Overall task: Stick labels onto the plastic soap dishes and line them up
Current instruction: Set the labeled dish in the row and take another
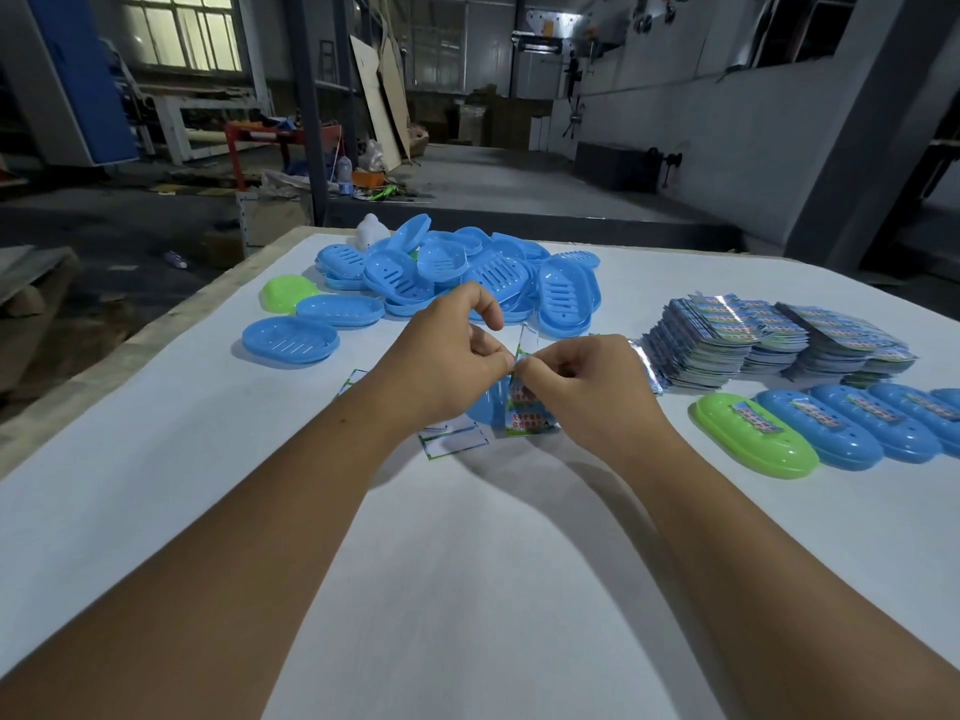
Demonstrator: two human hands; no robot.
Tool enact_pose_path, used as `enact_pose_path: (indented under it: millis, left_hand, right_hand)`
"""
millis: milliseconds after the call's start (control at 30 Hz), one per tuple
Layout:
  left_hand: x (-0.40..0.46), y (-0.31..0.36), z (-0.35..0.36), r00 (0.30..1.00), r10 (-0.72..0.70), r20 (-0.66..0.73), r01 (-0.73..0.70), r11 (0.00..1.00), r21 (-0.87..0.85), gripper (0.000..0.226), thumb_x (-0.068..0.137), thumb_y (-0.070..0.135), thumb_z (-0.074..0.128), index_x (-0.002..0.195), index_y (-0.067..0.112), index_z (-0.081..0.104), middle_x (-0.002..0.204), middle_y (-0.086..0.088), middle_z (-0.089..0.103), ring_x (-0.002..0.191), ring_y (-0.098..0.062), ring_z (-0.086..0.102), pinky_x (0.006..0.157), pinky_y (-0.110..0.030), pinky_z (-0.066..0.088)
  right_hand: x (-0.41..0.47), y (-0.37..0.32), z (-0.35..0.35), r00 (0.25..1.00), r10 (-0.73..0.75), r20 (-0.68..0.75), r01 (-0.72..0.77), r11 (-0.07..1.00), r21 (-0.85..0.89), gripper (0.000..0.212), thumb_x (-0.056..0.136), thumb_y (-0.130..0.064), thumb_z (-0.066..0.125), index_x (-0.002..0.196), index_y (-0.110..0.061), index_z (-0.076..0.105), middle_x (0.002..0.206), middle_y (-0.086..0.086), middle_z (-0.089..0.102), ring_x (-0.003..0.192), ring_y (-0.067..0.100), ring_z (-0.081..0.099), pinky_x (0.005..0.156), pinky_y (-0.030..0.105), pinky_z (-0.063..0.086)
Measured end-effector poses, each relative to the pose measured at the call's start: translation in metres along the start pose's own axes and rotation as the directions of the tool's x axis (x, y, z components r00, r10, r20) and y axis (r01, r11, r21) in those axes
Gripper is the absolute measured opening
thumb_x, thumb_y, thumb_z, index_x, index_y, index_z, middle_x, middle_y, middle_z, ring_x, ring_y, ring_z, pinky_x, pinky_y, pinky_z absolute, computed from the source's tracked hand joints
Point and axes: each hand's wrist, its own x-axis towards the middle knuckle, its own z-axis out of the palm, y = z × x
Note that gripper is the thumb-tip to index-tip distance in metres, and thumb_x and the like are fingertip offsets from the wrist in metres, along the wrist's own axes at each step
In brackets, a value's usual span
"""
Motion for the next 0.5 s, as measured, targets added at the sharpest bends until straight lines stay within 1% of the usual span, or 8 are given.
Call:
enact_pose_path:
  millis: [67,133,200,267,333,367,433,500]
  left_hand:
    - [0.001,0.0,-0.001,1.0,-0.021,-0.004,0.021,1.0,0.006,0.033,0.084,0.023,0.075,0.084,0.038,0.046,0.076,0.01,0.072,0.056,-0.002,0.059,0.054,-0.025,0.047]
    - [0.001,-0.001,-0.003,0.999,-0.049,-0.018,0.05,0.999,0.013,0.031,0.083,0.021,0.072,0.085,0.036,0.045,0.078,0.006,0.073,0.055,-0.004,0.057,0.053,-0.026,0.046]
    - [0.002,-0.003,-0.005,0.995,-0.09,-0.034,0.091,0.996,0.026,0.029,0.081,0.021,0.07,0.086,0.034,0.045,0.079,0.004,0.071,0.054,-0.004,0.055,0.055,-0.026,0.043]
    - [0.004,-0.007,-0.009,0.989,-0.142,-0.052,0.145,0.988,0.06,0.028,0.081,0.025,0.07,0.088,0.033,0.044,0.079,0.005,0.068,0.06,-0.008,0.055,0.058,-0.029,0.041]
    - [0.005,-0.011,-0.013,0.978,-0.194,-0.075,0.202,0.971,0.129,0.028,0.081,0.03,0.071,0.089,0.032,0.044,0.085,0.003,0.064,0.069,-0.012,0.056,0.06,-0.031,0.039]
    - [0.006,-0.013,-0.015,0.972,-0.219,-0.089,0.232,0.958,0.169,0.029,0.081,0.032,0.072,0.091,0.031,0.045,0.088,0.003,0.063,0.073,-0.013,0.056,0.06,-0.031,0.039]
    - [0.007,-0.015,-0.019,0.959,-0.258,-0.119,0.281,0.925,0.256,0.03,0.083,0.034,0.071,0.097,0.027,0.046,0.091,0.005,0.058,0.078,-0.013,0.054,0.058,-0.029,0.036]
    - [0.007,-0.017,-0.022,0.946,-0.291,-0.14,0.322,0.883,0.343,0.032,0.084,0.035,0.07,0.103,0.025,0.047,0.089,0.007,0.052,0.083,-0.015,0.052,0.061,-0.03,0.037]
  right_hand:
    - [0.002,0.001,0.0,1.0,0.008,-0.007,-0.009,1.0,-0.003,0.028,0.084,-0.028,0.068,0.057,-0.02,0.07,0.042,-0.012,0.049,0.043,0.006,0.04,0.042,0.013,0.032]
    - [0.004,0.002,0.001,1.0,0.03,-0.01,-0.03,1.0,-0.002,0.028,0.085,-0.026,0.069,0.057,-0.022,0.07,0.043,-0.015,0.052,0.043,0.004,0.045,0.043,0.011,0.033]
    - [0.005,0.003,0.0,0.998,0.061,0.003,-0.061,0.998,0.011,0.028,0.084,-0.026,0.069,0.056,-0.023,0.071,0.044,-0.014,0.055,0.043,0.003,0.044,0.043,0.012,0.033]
    - [0.006,0.003,-0.001,0.995,0.095,0.03,-0.096,0.995,0.026,0.027,0.082,-0.025,0.069,0.056,-0.026,0.073,0.051,-0.007,0.063,0.044,0.003,0.043,0.045,0.014,0.033]
    - [0.006,0.004,-0.002,0.989,0.135,0.055,-0.137,0.99,0.027,0.022,0.081,-0.024,0.068,0.06,-0.024,0.075,0.062,0.003,0.069,0.046,0.005,0.043,0.049,0.022,0.04]
    - [0.006,0.004,-0.002,0.986,0.157,0.062,-0.158,0.987,0.027,0.02,0.081,-0.024,0.068,0.062,-0.02,0.075,0.064,0.006,0.07,0.045,0.006,0.043,0.05,0.025,0.041]
    - [0.007,0.005,-0.003,0.979,0.191,0.076,-0.193,0.981,0.015,0.019,0.08,-0.023,0.067,0.066,-0.011,0.072,0.062,0.009,0.065,0.044,0.009,0.04,0.049,0.026,0.04]
    - [0.007,0.006,-0.004,0.973,0.209,0.101,-0.208,0.978,-0.019,0.022,0.079,-0.024,0.065,0.068,-0.004,0.069,0.057,0.005,0.056,0.045,0.011,0.036,0.049,0.026,0.039]
